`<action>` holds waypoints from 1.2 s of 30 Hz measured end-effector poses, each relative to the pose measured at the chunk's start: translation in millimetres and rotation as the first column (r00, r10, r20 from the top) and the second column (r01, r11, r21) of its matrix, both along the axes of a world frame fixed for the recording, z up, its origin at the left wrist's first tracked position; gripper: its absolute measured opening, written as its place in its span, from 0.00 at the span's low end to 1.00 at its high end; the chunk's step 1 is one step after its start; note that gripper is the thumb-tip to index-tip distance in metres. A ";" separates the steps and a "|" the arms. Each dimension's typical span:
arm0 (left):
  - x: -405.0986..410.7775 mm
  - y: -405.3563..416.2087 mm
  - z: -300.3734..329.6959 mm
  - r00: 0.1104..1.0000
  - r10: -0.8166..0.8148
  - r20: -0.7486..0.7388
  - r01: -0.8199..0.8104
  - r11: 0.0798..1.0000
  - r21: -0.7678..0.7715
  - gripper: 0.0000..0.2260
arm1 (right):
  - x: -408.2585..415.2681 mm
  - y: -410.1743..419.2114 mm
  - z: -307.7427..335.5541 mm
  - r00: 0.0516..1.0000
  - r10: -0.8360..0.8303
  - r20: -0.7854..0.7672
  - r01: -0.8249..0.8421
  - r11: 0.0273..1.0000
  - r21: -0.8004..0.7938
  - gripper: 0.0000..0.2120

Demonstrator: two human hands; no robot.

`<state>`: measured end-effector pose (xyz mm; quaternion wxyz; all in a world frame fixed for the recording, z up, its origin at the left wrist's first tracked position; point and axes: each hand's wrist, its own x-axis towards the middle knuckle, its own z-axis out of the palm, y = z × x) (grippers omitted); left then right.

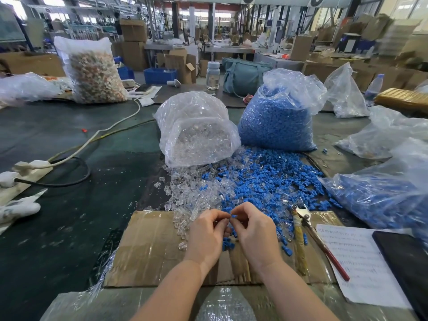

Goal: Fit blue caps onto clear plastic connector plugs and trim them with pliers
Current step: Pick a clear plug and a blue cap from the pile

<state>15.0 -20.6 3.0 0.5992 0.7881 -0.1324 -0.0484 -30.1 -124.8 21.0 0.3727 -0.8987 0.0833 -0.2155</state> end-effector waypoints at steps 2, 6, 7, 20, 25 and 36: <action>-3.0 0.2 0.5 0.996 0.019 -0.082 -0.026 0.996 -0.089 0.10 | -1.2 -0.2 -0.8 1.000 -0.005 -0.002 0.005 0.999 0.040 0.01; -7.1 3.7 0.1 0.978 0.018 -0.207 -0.066 0.972 -0.227 0.06 | -6.0 -0.3 -2.1 0.999 0.010 -0.032 -0.005 0.987 0.161 0.05; -7.5 4.9 0.0 0.975 0.015 -0.223 -0.072 0.966 -0.247 0.06 | -7.0 -0.6 -2.3 0.999 0.017 -0.044 -0.008 0.981 0.193 0.06; -14.4 8.4 4.5 0.979 0.050 -0.198 -0.117 0.932 -0.343 0.08 | -15.5 1.2 -2.4 1.000 0.021 0.023 -0.027 0.942 0.334 0.09; -18.5 8.0 9.5 0.984 0.053 -0.172 -0.111 0.932 -0.345 0.07 | -16.0 3.6 -5.8 0.997 0.007 0.082 -0.030 0.962 0.273 0.04; -15.9 0.3 13.0 0.954 0.158 -0.254 -0.257 0.867 -0.426 0.09 | -16.2 3.5 -1.6 0.992 -0.089 0.085 0.054 0.935 0.350 0.07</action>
